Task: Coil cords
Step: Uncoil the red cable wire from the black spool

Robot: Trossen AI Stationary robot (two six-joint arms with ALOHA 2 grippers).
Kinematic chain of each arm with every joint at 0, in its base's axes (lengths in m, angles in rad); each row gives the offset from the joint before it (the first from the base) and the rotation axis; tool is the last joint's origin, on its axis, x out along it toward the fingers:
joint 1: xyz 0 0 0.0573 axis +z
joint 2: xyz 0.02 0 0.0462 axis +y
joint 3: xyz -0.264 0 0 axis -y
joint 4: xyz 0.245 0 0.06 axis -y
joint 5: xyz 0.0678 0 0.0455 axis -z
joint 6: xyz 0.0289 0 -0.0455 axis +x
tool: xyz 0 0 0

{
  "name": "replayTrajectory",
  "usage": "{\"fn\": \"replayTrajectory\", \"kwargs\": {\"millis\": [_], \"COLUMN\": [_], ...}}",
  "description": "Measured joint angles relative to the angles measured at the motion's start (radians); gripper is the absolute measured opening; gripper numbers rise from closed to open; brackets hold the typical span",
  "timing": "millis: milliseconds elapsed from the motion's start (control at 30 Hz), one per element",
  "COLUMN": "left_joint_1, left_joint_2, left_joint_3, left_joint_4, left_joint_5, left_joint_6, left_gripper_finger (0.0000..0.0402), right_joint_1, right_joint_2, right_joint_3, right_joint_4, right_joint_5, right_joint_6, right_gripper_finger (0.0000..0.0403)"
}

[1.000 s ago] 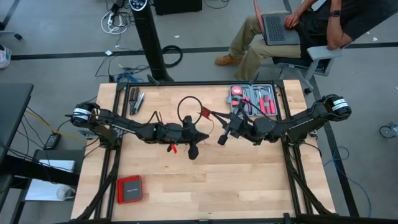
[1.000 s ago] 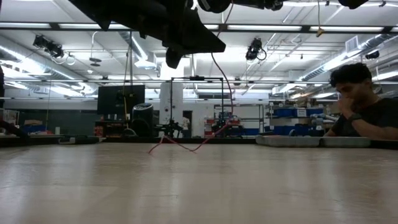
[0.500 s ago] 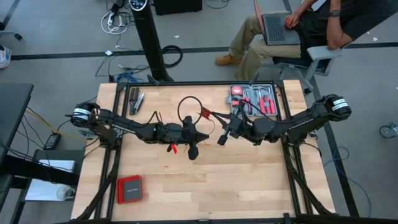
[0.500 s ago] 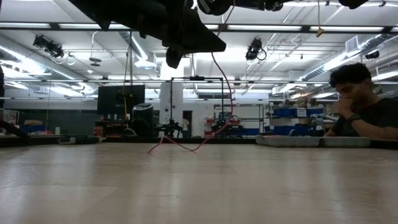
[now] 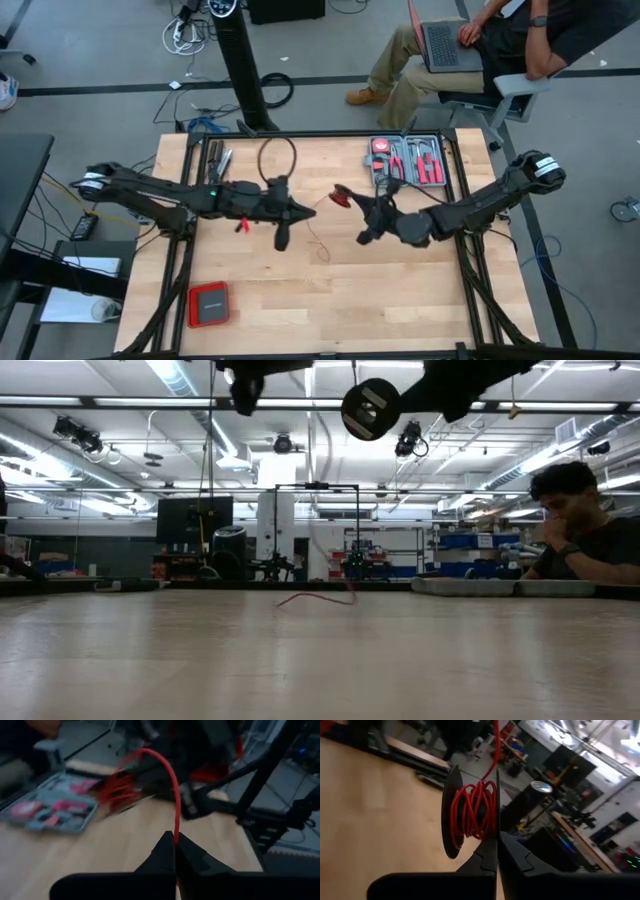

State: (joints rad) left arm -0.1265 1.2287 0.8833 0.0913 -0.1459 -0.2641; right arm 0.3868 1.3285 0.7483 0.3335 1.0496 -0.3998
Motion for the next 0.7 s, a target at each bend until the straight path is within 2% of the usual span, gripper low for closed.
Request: {"fn": "replayTrajectory", "kwargs": {"millis": [200, 300, 433, 567, 700], "left_joint_1": [-0.011, -0.048, -0.110, -0.164, -0.193], "left_joint_2": [-0.032, -0.009, 0.036, 0.082, 0.110], "left_joint_3": [0.000, 0.000, -0.001, -0.001, -0.001], "left_joint_4": [-0.236, -0.289, -0.306, -0.305, -0.308], "left_joint_5": [0.017, 0.058, 0.058, -0.009, -0.090], "left_joint_6": [-0.105, -0.124, -0.140, -0.141, -0.149], "left_gripper_finger": [0.0000, 0.0000, 0.0000, 0.0014, 0.0060], "right_joint_1": [0.072, 0.102, 0.131, 0.137, 0.136], "right_joint_2": [0.000, 0.000, 0.000, 0.000, 0.000], "right_joint_3": [0.000, 0.000, 0.000, 0.000, 0.000], "right_joint_4": [-0.109, -0.168, -0.206, -0.203, -0.204], "right_joint_5": [0.003, 0.038, 0.061, 0.061, 0.053], "right_joint_6": [0.117, 0.183, 0.278, 0.295, 0.303], "right_gripper_finger": [0.0000, 0.0000, 0.0000, 0.0000, 0.0000]}}
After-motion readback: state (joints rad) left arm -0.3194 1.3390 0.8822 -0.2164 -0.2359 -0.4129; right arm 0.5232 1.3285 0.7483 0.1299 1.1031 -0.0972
